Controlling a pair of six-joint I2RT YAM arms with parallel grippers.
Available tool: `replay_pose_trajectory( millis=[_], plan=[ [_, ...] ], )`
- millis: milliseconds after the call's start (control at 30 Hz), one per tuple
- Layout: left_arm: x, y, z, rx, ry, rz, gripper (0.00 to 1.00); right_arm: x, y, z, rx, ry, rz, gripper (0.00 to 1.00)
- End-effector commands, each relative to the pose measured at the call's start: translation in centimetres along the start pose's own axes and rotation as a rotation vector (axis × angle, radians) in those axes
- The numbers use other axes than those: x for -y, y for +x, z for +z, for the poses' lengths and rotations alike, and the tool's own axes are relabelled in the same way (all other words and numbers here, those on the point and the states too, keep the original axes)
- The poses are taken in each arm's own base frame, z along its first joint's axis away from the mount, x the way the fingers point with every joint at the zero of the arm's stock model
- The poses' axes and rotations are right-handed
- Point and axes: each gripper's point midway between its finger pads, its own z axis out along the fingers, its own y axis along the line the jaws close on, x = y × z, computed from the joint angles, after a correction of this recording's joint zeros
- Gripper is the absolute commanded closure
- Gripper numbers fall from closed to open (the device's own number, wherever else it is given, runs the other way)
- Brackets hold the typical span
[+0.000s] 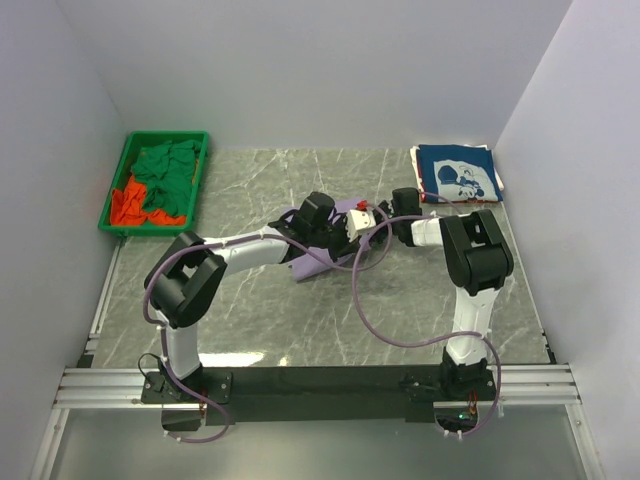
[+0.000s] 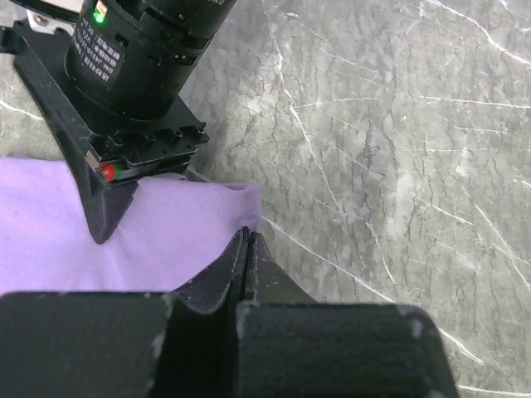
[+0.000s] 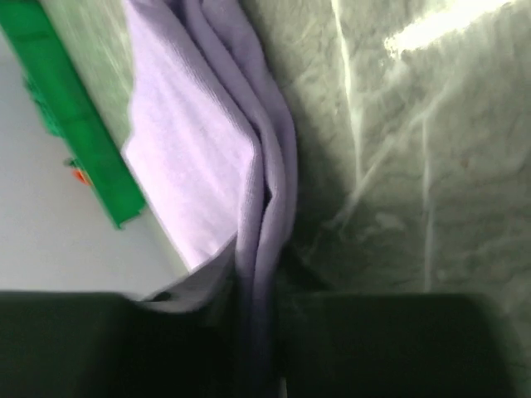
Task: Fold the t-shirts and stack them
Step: Neatly place the folded tshirt to the corner
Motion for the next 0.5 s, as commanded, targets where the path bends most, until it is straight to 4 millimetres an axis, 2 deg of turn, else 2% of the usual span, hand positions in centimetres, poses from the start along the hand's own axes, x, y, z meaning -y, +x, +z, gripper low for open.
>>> replay_pose_trajectory(
  millis=[0, 33, 67, 100, 133, 200, 233, 300, 333, 400, 467],
  plan=[
    [-0.8, -3.1, -0.1, 0.071, -0.010, 0.028, 0.99, -0.9, -1.3, 0.7, 0.040, 0.011, -0.084, 0.86],
    [-1.1, -3.1, -0.2, 0.069, -0.018, 0.021, 0.99, -1.6, -1.8, 0.5, 0.040, 0.020, -0.107, 0.93],
    [-1.4, -3.6, -0.7, 0.077, -0.031, 0.015, 0.92, -2.1, -2.4, 0.1, 0.048, 0.026, -0.179, 1.00],
    [-1.6, -3.8, -1.2, 0.084, -0.038, 0.002, 0.86, -2.4, -2.9, -0.2, 0.050, 0.038, -0.216, 1.00],
    [-2.6, -3.9, -2.1, 0.094, -0.059, -0.053, 0.74, -3.7, -3.6, -0.9, 0.049, 0.032, -0.305, 1.00],
    [-3.7, -4.9, -4.1, 0.120, -0.078, -0.111, 0.66, -4.2, -4.9, -1.7, 0.066, 0.065, -0.386, 1.00],
    [-4.7, -4.3, -5.4, 0.102, -0.096, -0.173, 0.61, -5.2, -5.6, -2.5, 0.067, 0.081, -0.428, 1.00],
    [-5.6, -5.0, -7.4, 0.109, -0.129, -0.201, 0.55, -5.1, -6.8, -3.1, 0.084, 0.130, -0.558, 1.00],
    [-6.4, -4.5, -8.5, 0.099, -0.152, -0.231, 0.45, -5.5, -7.4, -3.6, 0.088, 0.155, -0.590, 1.00],
    [-7.0, -4.4, -10.3, 0.080, -0.192, -0.259, 0.42, -5.3, -8.9, -4.3, 0.103, 0.199, -0.685, 1.00],
    [-8.4, -4.2, -12.2, 0.077, -0.260, -0.295, 0.15, -5.6, -10.4, -4.8, 0.108, 0.237, -0.770, 1.00]
  ],
)
